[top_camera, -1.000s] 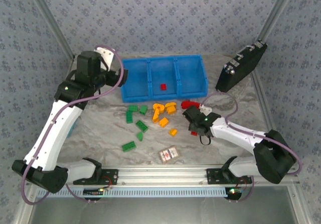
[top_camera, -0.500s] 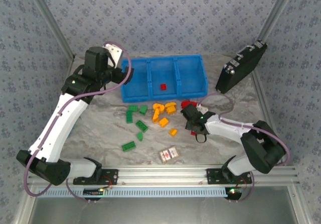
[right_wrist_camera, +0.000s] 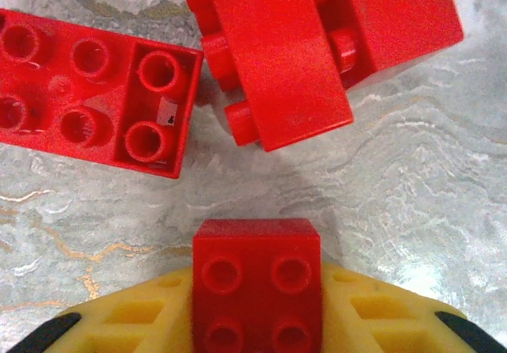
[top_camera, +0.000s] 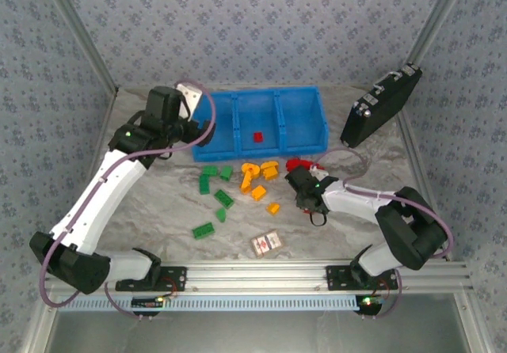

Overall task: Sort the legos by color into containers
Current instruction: Pick up the lego from the center of the table, then place the lego in the container.

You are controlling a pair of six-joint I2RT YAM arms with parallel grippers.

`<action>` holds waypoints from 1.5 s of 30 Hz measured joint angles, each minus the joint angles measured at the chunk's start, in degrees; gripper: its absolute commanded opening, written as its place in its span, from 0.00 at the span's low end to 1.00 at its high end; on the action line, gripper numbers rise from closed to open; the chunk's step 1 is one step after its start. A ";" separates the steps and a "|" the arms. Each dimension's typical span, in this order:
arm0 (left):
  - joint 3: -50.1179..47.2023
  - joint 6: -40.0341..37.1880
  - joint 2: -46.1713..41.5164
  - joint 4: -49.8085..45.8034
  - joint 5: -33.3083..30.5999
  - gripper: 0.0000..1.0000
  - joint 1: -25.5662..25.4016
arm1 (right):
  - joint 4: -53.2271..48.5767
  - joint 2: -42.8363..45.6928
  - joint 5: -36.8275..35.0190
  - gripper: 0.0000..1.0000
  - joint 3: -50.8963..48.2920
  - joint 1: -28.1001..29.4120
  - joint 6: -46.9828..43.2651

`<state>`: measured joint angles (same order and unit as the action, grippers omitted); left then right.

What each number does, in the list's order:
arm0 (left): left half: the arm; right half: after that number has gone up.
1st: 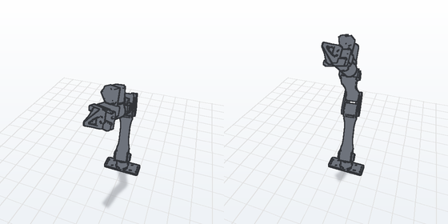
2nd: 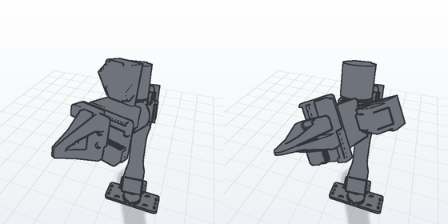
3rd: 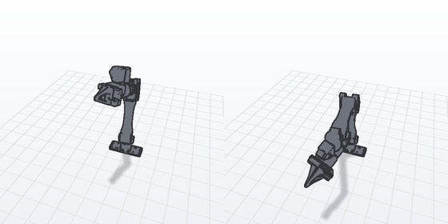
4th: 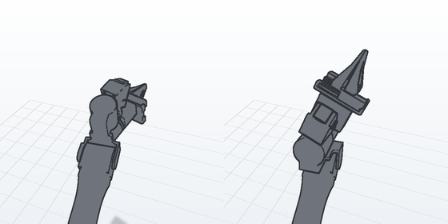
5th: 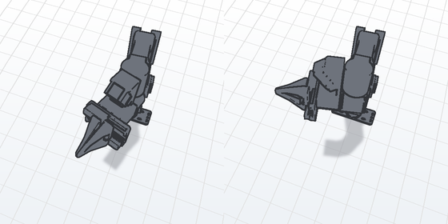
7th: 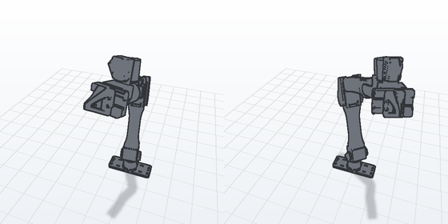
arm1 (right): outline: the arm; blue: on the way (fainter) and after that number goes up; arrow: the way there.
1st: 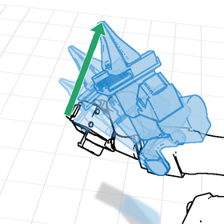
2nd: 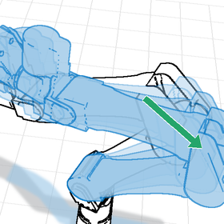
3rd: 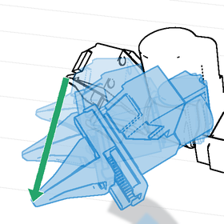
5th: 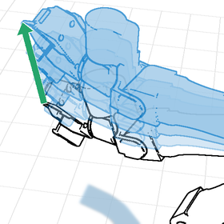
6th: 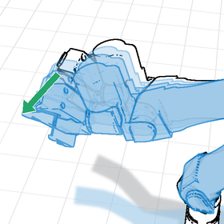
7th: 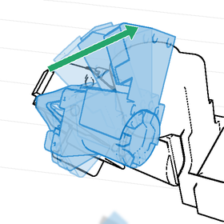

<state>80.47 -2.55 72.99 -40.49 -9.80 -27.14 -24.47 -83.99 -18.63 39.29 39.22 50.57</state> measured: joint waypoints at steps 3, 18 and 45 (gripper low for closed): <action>-3.76 0.85 -1.81 -0.04 1.38 1.00 1.55 | -0.59 0.22 0.11 0.33 0.22 -0.11 -1.07; -13.75 1.81 -9.29 0.22 4.31 1.00 8.70 | -9.25 -1.05 0.31 0.32 26.16 -1.64 -14.64; -39.15 18.49 -20.98 -0.33 13.00 1.00 -0.20 | -5.86 -42.56 10.21 0.43 67.28 -5.55 -36.52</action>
<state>41.32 15.94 52.01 -40.82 3.20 -27.33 -30.33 -126.54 -8.43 106.56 33.67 14.04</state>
